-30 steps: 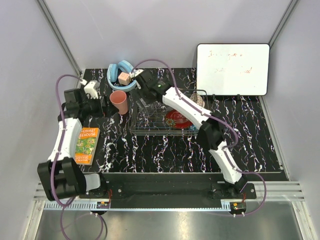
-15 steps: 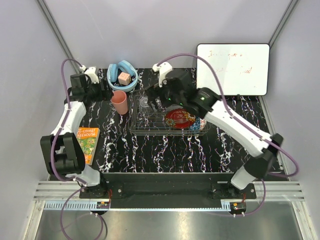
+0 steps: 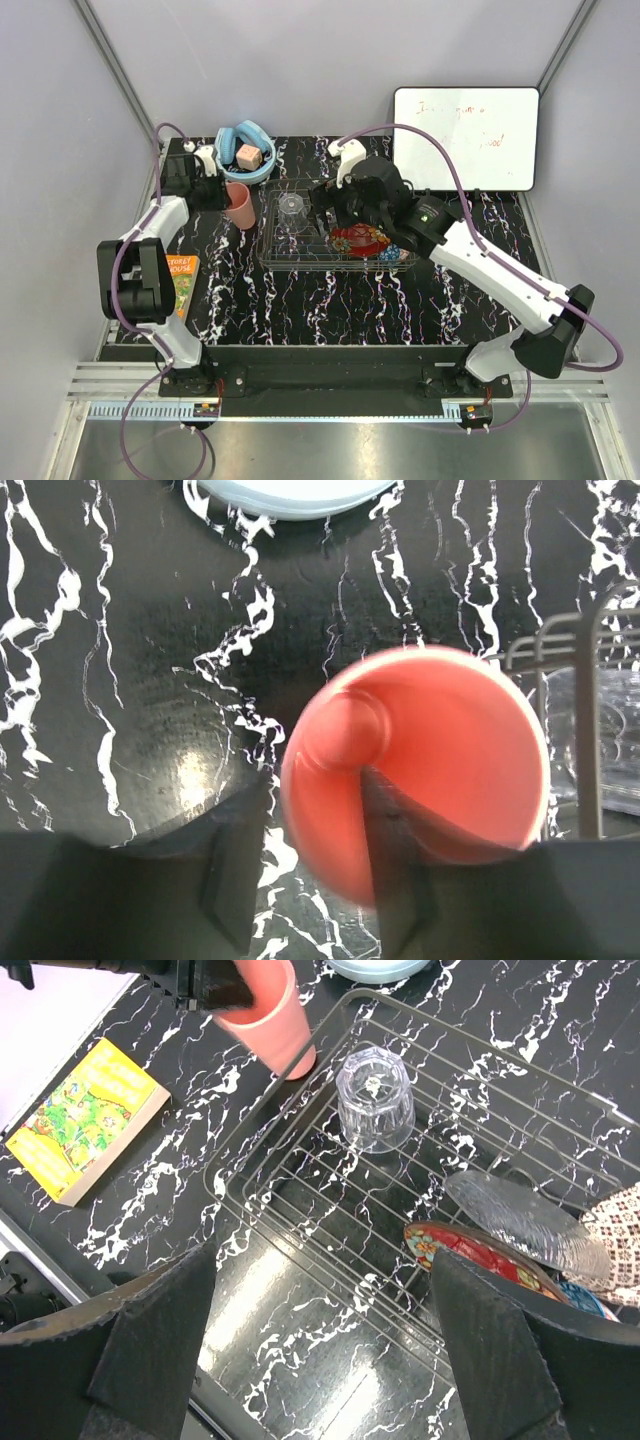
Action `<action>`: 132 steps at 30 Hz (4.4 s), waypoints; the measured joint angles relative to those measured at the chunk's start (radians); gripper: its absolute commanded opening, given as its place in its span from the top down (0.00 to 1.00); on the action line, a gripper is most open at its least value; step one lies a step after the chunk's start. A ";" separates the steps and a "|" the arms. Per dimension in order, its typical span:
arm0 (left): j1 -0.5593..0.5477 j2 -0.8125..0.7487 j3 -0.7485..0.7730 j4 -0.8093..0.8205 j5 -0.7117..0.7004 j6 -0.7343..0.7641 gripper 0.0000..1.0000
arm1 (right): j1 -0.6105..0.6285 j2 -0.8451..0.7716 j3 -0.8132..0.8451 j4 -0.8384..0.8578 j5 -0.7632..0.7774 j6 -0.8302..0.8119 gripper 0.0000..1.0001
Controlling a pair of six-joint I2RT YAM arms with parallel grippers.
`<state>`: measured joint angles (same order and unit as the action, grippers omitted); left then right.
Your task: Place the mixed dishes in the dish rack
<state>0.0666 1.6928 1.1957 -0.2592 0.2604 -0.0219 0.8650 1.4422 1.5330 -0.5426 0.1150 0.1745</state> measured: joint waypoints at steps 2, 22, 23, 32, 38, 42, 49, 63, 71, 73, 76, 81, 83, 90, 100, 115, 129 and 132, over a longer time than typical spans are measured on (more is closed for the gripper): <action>0.000 0.012 0.000 0.003 -0.008 0.003 1.00 | 0.000 -0.013 -0.014 0.000 0.005 0.008 0.06; 0.163 -0.556 0.261 -0.364 0.357 -0.109 1.00 | -0.026 -0.218 -0.384 0.334 -0.064 0.346 0.00; 0.184 -0.587 0.273 -0.372 0.414 -0.138 1.00 | -0.035 -0.254 -0.428 0.404 -0.092 0.390 0.00; 0.161 -0.721 -0.093 0.167 0.949 -0.906 1.00 | -0.087 -0.360 -0.861 1.256 -0.279 0.888 0.00; 0.026 -0.726 -0.168 0.379 1.012 -1.124 1.00 | -0.087 -0.290 -0.870 1.480 -0.368 1.023 0.00; -0.038 -0.738 -0.168 0.389 1.014 -1.108 1.00 | -0.087 -0.290 -0.852 1.521 -0.390 1.046 0.00; -0.046 -0.710 -0.170 0.342 0.997 -1.021 1.00 | -0.087 -0.267 -0.835 1.569 -0.431 1.089 0.00; -0.047 -0.687 -0.172 0.310 0.965 -0.949 1.00 | -0.059 -0.150 -0.816 1.601 -0.501 1.131 0.00; -0.047 -0.680 -0.204 0.314 0.954 -0.935 1.00 | -0.039 -0.078 -0.773 1.642 -0.500 1.149 0.32; -0.047 -0.680 -0.211 0.311 0.954 -0.935 1.00 | -0.036 -0.058 -0.766 1.638 -0.501 1.155 0.48; -0.044 -0.681 -0.211 0.298 0.951 -0.924 1.00 | -0.035 -0.053 -0.766 1.638 -0.499 1.160 0.70; -0.039 -0.688 -0.207 0.209 0.943 -0.830 0.45 | -0.036 -0.061 -0.766 1.600 -0.499 1.141 1.00; -0.025 -0.686 -0.196 0.114 0.940 -0.727 0.11 | -0.034 -0.101 -0.747 1.472 -0.500 1.065 1.00; 0.232 -0.628 -0.037 -0.303 0.895 -0.341 0.01 | -0.031 -0.245 -0.347 0.696 -0.403 0.650 1.00; 0.280 -0.693 -0.108 -0.513 0.449 0.006 0.01 | 0.050 -0.032 -0.014 0.027 -0.079 0.325 1.00; 0.280 -0.743 -0.160 -0.537 0.352 0.071 0.01 | 0.160 0.320 0.250 -0.302 0.202 0.153 1.00; 0.280 -0.769 -0.205 -0.535 0.350 0.086 0.01 | 0.153 0.625 0.592 -0.496 0.194 0.093 1.00; 0.280 -0.771 -0.208 -0.535 0.346 0.094 0.01 | 0.133 0.680 0.668 -0.548 0.156 0.090 1.00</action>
<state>0.3462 0.9222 0.9874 -0.7944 0.6067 0.0723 0.9981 2.1223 2.2013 -1.0904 0.2710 0.2649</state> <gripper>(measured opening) 0.988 0.678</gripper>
